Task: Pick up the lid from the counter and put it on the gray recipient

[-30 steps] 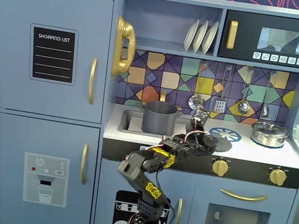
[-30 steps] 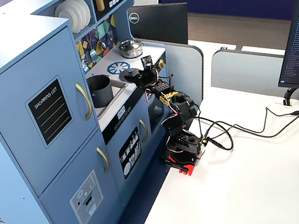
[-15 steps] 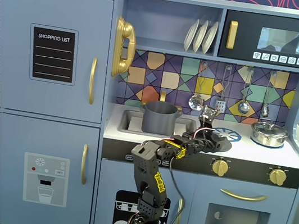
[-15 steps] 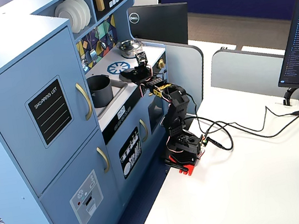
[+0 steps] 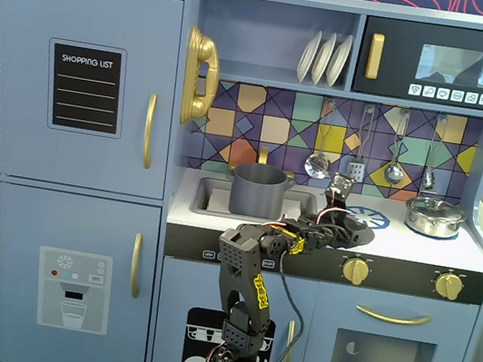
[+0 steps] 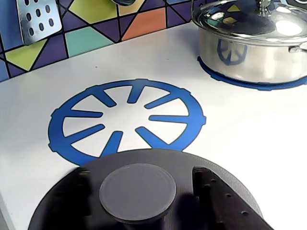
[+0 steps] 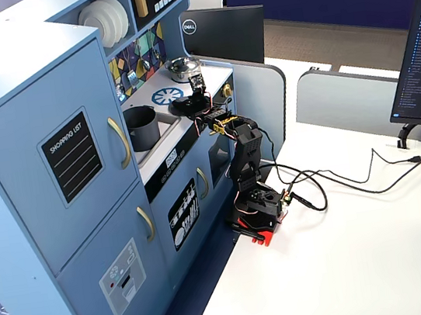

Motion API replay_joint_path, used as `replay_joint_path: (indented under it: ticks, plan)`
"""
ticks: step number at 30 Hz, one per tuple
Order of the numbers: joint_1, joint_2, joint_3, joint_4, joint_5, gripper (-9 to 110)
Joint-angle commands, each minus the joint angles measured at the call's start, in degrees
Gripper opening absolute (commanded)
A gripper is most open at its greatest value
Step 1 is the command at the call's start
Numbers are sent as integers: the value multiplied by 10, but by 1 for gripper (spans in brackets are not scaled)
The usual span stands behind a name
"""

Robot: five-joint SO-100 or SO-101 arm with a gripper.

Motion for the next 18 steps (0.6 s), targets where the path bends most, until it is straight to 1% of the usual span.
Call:
replay_joint_path:
  ticks: [1,4,12,18]
  plan:
    - [-12,-1,-36,-18,-13,8]
    - [-17,-5,-35,-17,-15,0]
    - [-26,-4,-36,-22,-17,0]
    - [-33,0,-73,-22,-18,0]
